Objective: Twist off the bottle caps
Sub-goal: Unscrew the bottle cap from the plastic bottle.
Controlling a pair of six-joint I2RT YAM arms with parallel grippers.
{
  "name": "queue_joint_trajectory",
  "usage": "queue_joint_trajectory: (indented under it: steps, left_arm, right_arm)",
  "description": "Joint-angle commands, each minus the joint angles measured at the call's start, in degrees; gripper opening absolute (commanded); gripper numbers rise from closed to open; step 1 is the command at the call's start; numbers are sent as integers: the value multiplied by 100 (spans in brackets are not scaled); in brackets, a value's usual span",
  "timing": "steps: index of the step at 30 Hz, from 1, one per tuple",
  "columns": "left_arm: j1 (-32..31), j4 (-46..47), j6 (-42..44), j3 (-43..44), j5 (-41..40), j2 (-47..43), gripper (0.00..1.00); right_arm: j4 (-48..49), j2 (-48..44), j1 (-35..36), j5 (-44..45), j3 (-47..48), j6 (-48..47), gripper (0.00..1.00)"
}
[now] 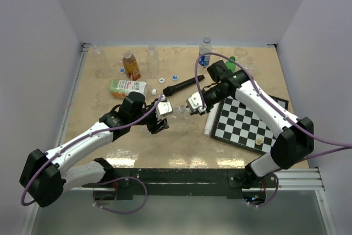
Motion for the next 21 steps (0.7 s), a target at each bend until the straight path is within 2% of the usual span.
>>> queue_joint_trajectory:
  steps: [1,4,21]
  left_arm:
    - [29,173,0,31,12,-80,11]
    - [29,182,9,40,21,-80,11]
    - [29,182,0,31,48,-63,11]
  right_arm:
    - [-666,-155,34,300,-259,-3884,0]
    - [-286,-269,34,-34,-384,-3787,0]
    - [-31,-445,26,35,-533,-3717,0]
